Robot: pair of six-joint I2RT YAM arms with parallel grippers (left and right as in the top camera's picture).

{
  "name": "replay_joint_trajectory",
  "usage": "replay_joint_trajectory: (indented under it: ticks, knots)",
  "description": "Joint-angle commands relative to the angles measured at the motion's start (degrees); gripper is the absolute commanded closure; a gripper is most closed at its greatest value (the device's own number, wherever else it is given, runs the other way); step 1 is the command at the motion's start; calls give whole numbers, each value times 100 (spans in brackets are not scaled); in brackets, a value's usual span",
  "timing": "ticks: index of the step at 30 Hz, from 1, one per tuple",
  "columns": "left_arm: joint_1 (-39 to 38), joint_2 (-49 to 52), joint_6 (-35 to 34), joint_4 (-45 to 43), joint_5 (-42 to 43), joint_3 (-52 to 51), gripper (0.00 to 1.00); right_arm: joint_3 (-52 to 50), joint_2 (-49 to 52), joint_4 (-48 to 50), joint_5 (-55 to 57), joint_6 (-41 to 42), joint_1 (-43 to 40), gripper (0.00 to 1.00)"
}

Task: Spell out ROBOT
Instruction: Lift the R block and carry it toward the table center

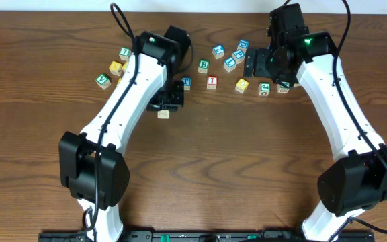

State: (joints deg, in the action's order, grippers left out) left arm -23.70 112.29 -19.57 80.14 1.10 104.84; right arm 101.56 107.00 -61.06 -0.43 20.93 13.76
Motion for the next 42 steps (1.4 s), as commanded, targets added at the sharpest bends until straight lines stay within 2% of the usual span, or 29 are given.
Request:
replay_joint_trajectory:
  ticks: [1, 7, 14, 21, 34, 39, 42]
  knots:
    - [-17, -28, -114, -50, -142, -245, 81, 35, 52, -9, 28, 44, 39, 1]
    - [-17, -511, -184, -715, -225, -1220, 81, 35, 52, -7, 28, 44, 39, 1]
    - [-15, -1521, -328, -2302, -221, -2673, 81, 35, 52, -9, 28, 44, 39, 1]
    - [-17, -1360, -332, -2796, -219, -3123, 80, 35, 52, -7, 28, 44, 46, 1]
    - [-17, -1349, -369, -4291, -197, -4065, 80, 35, 52, -7, 28, 44, 50, 1]
    - [-17, -1340, -334, -4498, -197, -4205, 80, 35, 52, -9, 28, 44, 48, 1]
    - [-17, -1303, -87, -4572, -173, -4205, 80, 35, 52, -9, 28, 44, 48, 1]
